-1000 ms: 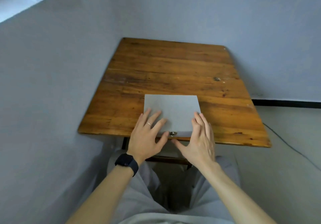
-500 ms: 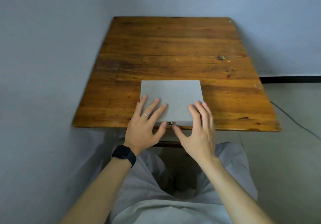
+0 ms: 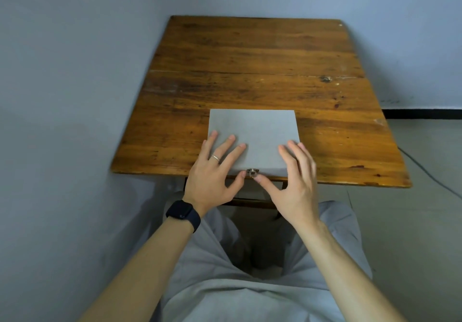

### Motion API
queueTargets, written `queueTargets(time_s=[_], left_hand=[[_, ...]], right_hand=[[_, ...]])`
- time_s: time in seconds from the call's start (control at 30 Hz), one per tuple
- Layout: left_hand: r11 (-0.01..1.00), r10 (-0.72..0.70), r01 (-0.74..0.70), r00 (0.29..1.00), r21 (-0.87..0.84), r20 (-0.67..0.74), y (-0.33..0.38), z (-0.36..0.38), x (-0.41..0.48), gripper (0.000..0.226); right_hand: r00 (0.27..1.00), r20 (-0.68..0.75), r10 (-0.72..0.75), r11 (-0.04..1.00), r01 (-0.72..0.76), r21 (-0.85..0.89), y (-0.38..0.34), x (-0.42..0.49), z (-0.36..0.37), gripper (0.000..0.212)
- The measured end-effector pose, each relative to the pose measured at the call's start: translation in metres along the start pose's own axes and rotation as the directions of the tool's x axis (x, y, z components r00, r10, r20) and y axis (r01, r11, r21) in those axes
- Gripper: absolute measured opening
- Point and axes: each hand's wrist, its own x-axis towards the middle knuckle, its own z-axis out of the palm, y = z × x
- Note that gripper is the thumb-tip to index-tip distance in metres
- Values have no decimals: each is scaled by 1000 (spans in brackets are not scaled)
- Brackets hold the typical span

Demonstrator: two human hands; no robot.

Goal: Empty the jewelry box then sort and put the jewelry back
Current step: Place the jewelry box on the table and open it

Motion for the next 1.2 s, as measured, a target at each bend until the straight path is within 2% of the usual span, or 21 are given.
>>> queueTargets(time_s=[0.33, 0.43, 0.57, 0.63, 0.8, 0.9, 1.03, 1.1, 1.2], left_hand=[[999, -41, 41, 999, -28, 7, 2, 0, -1, 56], [997, -61, 63, 997, -41, 42, 2, -3, -3, 58], [979, -160, 175, 978, -105, 137, 3, -10, -4, 59], [976, -164, 184, 973, -118, 163, 6, -14, -2, 59], [986, -152, 165, 960, -37, 235, 2, -20, -1, 59], [993, -107, 114, 972, -19, 210, -1, -31, 6, 60], [986, -135, 148, 979, -73, 150, -2, -56, 30, 55], [976, -171, 184, 979, -114, 114, 0, -69, 46, 52], [920, -308, 317, 948, -230, 75, 1, -85, 75, 48]], right_hand=[[999, 37, 24, 997, -26, 66, 1, -3, -1, 71], [987, 79, 140, 980, -150, 130, 3, -9, -2, 74], [965, 103, 240, 954, -254, 159, 2, -7, -9, 91], [940, 128, 317, 924, -336, 184, -1, -5, -15, 97], [906, 206, 370, 894, -408, 186, 3, -8, -17, 93], [916, 193, 353, 898, -389, 203, 3, -6, -18, 88], [914, 203, 352, 891, -393, 228, 4, -1, -20, 81], [922, 199, 331, 897, -373, 239, 4, -1, -21, 81], [932, 183, 313, 904, -352, 241, 5, -2, -20, 82]])
